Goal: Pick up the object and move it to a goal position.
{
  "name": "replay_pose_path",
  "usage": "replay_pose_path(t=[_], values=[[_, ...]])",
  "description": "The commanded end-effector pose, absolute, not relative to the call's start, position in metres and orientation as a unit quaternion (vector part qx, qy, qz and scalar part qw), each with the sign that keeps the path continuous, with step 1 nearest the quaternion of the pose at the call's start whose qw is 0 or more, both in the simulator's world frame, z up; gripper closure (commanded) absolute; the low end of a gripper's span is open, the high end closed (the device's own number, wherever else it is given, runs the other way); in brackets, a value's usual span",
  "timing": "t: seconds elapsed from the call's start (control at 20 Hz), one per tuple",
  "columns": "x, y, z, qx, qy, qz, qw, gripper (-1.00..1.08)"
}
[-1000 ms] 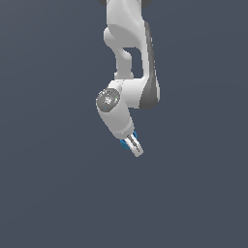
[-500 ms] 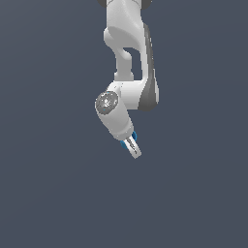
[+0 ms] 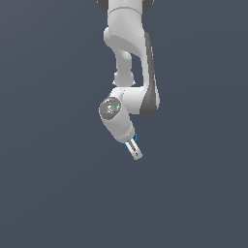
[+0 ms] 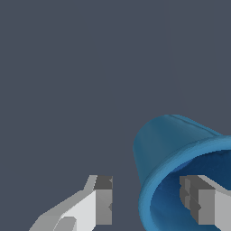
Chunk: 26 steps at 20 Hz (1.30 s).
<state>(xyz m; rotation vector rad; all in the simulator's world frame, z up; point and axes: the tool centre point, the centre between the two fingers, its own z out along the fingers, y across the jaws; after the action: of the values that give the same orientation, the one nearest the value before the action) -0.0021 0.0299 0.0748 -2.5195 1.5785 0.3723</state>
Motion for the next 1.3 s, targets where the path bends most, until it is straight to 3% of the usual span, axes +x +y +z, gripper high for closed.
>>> replay_pose_path(t=[0.0, 0.05, 0.75, 1.25], values=[[-0.002, 0.031, 0.072, -0.838, 0.526, 0.123, 0.073, -0.20], [-0.002, 0.031, 0.072, -0.838, 0.526, 0.123, 0.073, 1.08], [-0.002, 0.028, 0.077, -0.838, 0.526, 0.123, 0.073, 1.08], [0.007, 0.001, 0.130, -0.838, 0.526, 0.123, 0.072, 1.08]])
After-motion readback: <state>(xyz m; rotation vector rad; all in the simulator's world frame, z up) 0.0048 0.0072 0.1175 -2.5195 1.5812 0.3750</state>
